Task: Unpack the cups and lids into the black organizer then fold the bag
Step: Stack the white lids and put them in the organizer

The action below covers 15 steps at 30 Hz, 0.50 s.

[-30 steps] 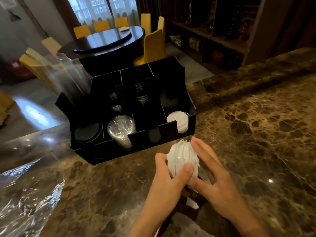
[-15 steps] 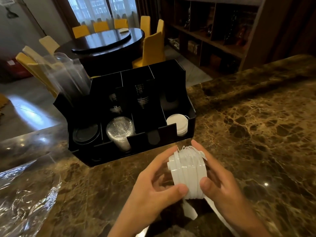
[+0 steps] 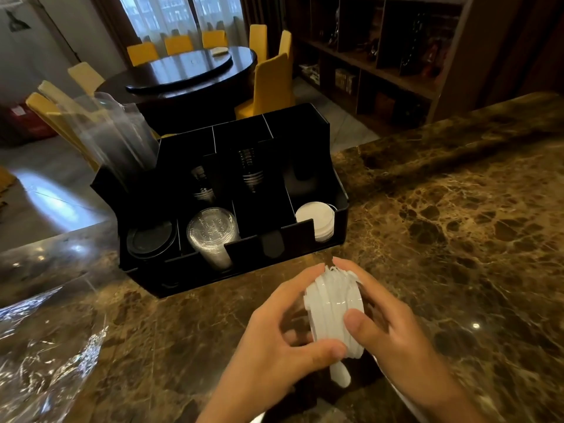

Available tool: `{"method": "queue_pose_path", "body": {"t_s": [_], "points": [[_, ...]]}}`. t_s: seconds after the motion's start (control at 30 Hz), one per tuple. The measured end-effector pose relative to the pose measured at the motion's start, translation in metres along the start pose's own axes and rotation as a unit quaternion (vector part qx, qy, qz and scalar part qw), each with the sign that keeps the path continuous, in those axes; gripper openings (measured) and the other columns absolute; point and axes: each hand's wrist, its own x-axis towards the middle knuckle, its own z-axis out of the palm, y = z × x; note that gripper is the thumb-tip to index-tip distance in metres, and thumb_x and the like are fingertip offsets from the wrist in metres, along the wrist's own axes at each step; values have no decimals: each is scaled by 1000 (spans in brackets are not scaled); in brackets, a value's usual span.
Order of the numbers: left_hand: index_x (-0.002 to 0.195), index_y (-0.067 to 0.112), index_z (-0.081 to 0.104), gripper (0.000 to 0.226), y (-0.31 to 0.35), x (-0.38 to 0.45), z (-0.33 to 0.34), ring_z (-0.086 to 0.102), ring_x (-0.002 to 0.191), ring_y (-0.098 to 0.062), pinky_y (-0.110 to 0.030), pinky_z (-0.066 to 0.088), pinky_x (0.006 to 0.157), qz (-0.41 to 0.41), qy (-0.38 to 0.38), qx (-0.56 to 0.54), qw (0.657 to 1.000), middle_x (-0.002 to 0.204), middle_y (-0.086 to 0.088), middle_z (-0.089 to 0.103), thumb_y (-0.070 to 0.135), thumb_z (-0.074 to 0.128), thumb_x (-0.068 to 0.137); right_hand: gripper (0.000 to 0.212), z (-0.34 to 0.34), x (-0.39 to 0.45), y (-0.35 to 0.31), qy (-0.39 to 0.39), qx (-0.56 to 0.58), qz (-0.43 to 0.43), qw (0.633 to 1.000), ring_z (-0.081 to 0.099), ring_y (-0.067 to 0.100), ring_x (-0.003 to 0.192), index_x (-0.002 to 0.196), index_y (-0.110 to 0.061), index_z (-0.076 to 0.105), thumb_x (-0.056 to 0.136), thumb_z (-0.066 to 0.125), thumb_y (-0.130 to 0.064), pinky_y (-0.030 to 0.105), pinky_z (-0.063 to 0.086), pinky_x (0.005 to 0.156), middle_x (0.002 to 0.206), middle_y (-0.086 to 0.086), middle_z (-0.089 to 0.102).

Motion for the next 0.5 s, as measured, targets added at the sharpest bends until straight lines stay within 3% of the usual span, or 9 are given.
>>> {"method": "queue_pose_path", "body": {"t_s": [0.13,0.37,0.5], "points": [[140,47,51,83,-2,1,3,61,126,-18,-30,56,95,24,3,19,1000,138,6,61,28,92,71,64,0,2,0,8,-13,0,1000,62,13,121,141,-52,44,81,63,-66,30,56,92,136,-14,61],[145,39,47,79,2,4,-2,61,127,-16,-25,54,95,15,-14,-30,999,139,7,62,29,87,77,71,-2,-1,-4,-40,-61,-55,996,38,4,141,146,-49,38,82,65,-61,18,42,104,154,-24,35],[145,35,50,76,2,3,4,59,129,-18,-22,51,97,24,-25,-56,998,140,4,62,25,86,79,66,-2,0,-4,-57,-61,-67,994,29,4,146,147,-48,38,86,59,-62,27,38,112,158,-24,30]]}}
